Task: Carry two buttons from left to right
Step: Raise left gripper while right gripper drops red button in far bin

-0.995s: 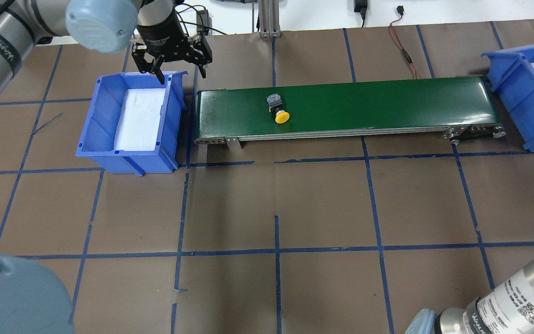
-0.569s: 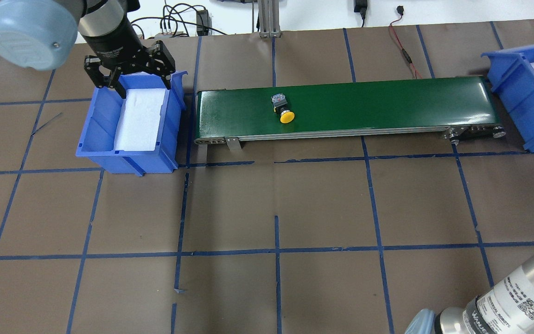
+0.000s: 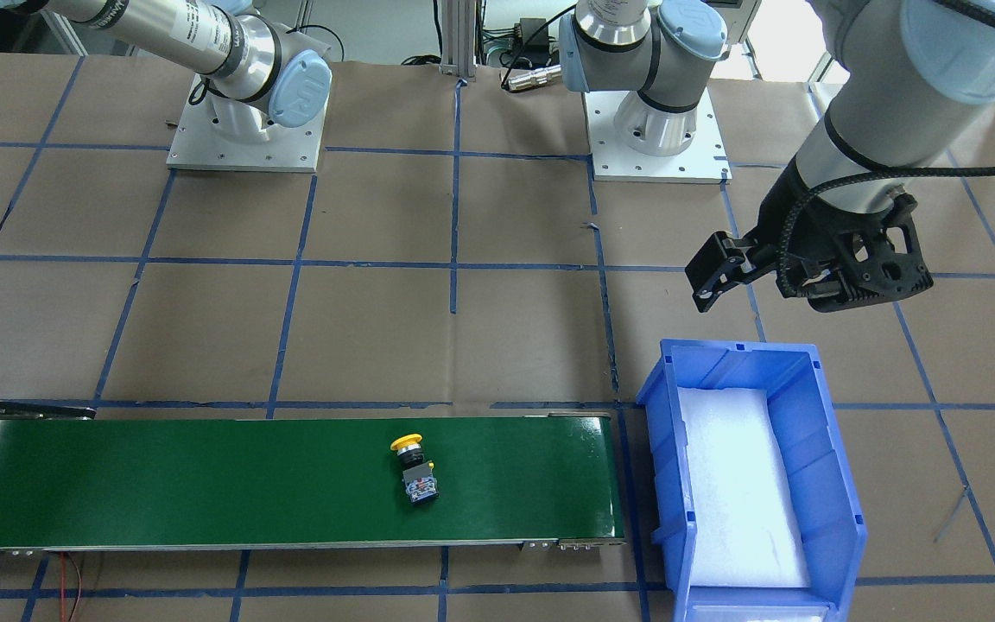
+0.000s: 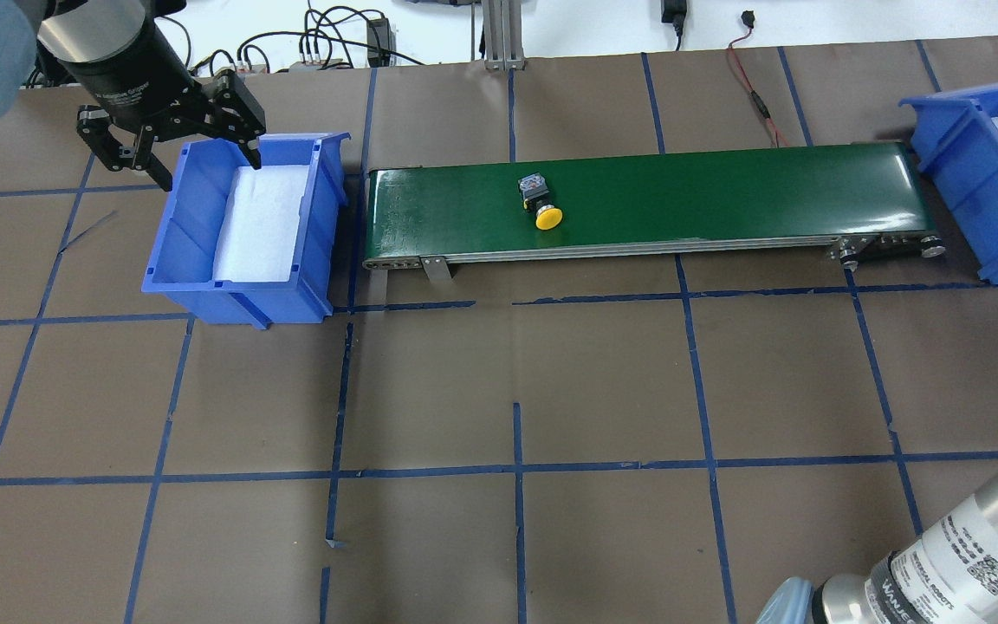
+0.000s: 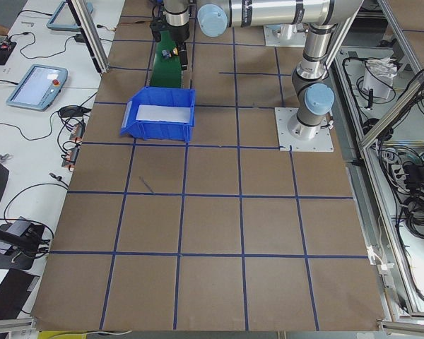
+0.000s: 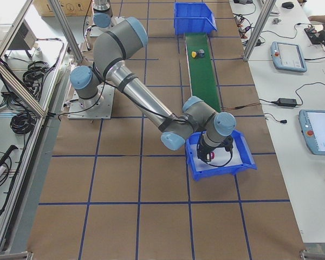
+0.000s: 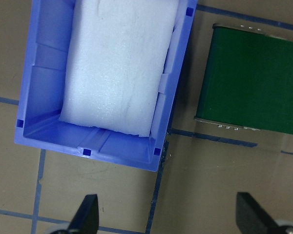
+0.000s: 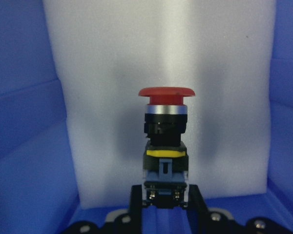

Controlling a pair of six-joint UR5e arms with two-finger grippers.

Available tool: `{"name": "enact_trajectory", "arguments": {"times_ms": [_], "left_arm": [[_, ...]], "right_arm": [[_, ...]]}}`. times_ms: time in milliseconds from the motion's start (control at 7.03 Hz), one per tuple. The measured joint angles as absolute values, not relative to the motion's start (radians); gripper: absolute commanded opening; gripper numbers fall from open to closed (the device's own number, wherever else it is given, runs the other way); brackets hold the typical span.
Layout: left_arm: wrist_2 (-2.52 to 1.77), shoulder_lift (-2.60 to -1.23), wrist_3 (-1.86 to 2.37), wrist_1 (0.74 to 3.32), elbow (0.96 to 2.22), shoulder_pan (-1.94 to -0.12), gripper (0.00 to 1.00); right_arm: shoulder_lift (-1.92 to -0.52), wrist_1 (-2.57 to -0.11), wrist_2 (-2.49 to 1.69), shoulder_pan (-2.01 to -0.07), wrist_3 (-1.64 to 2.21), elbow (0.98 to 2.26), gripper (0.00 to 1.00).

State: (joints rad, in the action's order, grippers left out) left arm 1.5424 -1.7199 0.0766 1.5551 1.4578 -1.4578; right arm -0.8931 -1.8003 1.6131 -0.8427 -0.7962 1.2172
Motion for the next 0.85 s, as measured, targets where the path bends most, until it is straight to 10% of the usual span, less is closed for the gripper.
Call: {"name": "enact_trajectory", "arguments": {"times_ms": [569, 853], "left_arm": [[1.547, -1.727, -0.047, 1.558, 1.463, -1.433, 1.00], [1.626, -1.723, -0.034, 1.578, 1.450, -1.432, 1.00]], "right_arm": [[-0.891, -1.783, 1.586, -0.838, -0.798, 1.211, 0.64], [-0.932, -1.701, 1.571, -0.866, -0.798, 1.152, 0.89]]}}
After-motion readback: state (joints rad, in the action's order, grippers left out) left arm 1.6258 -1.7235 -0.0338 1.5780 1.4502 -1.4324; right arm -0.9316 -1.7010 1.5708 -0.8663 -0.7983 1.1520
